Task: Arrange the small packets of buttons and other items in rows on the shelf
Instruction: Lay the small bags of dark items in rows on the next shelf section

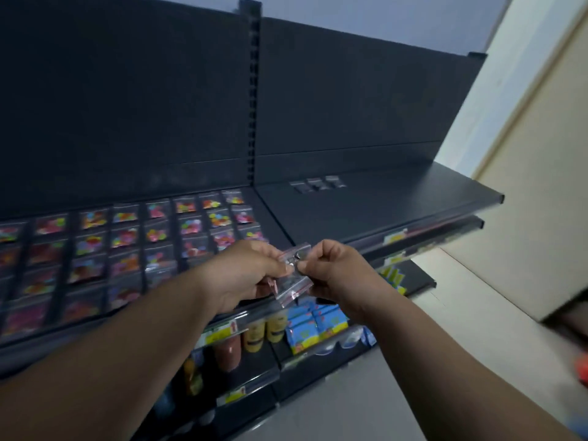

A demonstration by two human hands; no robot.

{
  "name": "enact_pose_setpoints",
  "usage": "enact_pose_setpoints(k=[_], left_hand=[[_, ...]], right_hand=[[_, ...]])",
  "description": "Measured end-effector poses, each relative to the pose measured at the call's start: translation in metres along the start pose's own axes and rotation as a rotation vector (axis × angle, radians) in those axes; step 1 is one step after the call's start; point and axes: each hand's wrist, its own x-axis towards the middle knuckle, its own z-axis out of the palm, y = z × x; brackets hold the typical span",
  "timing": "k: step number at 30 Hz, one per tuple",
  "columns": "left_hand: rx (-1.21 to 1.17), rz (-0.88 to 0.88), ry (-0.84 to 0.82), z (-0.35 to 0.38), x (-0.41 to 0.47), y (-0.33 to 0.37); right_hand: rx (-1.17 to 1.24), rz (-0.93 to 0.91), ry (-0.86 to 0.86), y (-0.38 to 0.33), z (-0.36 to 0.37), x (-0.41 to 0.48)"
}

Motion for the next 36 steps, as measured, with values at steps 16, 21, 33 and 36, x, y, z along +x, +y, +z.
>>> enact_pose_setpoints(k=[16,21,33,36], left_hand=[[0.274,0.057,-0.125,0.112,0.123,0.047],[0.348,0.073,-0.147,0.122,0.187,0.071],[0.295,0.008,-0.102,0.122,0.288,0.107],[0.246,-0.008,-0.042,0.119,0.305,0.11]], right_hand=[[0.026,0.026,0.092,-0.005,-0.144,0.041],[-0.026,0.002,0.186,-0.021,-0.181,0.096],[-0.018,0.104,0.293,-0.034,-0.258,0.21],[-0.11,0.145,0.316,-0.031,-0.278,0.247]])
